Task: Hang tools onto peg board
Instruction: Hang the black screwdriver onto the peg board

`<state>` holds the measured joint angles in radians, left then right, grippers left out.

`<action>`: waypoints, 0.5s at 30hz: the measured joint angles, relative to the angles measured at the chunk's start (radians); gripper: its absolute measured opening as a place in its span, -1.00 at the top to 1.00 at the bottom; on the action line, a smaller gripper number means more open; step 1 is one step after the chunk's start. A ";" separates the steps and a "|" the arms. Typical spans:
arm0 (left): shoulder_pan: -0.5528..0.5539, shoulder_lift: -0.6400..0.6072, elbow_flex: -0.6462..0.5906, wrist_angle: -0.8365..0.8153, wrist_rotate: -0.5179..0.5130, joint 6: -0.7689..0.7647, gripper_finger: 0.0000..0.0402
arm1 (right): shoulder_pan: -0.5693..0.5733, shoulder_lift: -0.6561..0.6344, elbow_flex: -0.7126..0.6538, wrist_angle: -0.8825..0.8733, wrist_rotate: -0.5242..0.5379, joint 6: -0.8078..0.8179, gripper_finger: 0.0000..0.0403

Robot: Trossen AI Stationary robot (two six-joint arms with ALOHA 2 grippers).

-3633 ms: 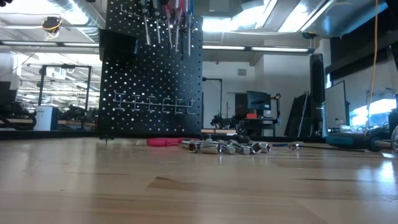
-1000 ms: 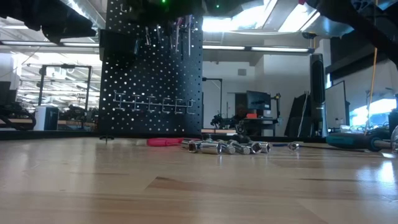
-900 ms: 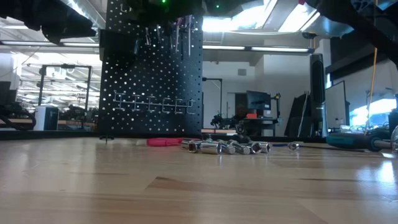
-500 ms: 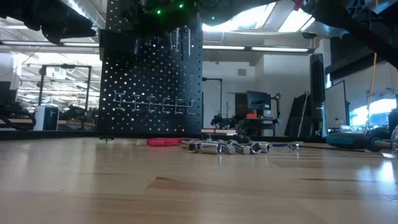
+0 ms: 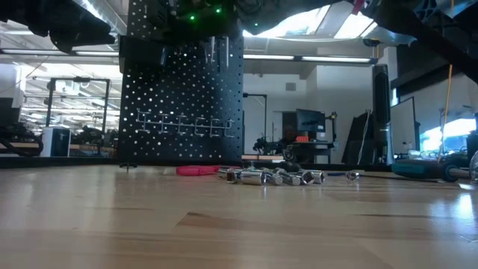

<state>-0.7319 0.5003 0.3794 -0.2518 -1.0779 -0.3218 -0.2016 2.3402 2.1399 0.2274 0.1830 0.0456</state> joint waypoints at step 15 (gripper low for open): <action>0.000 0.000 0.000 0.000 0.000 -0.012 0.14 | -0.015 -0.002 0.002 -0.054 0.042 0.002 0.93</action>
<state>-0.7319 0.5003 0.3794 -0.2516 -1.0779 -0.3336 -0.2165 2.3383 2.1418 0.1732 0.2251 0.0477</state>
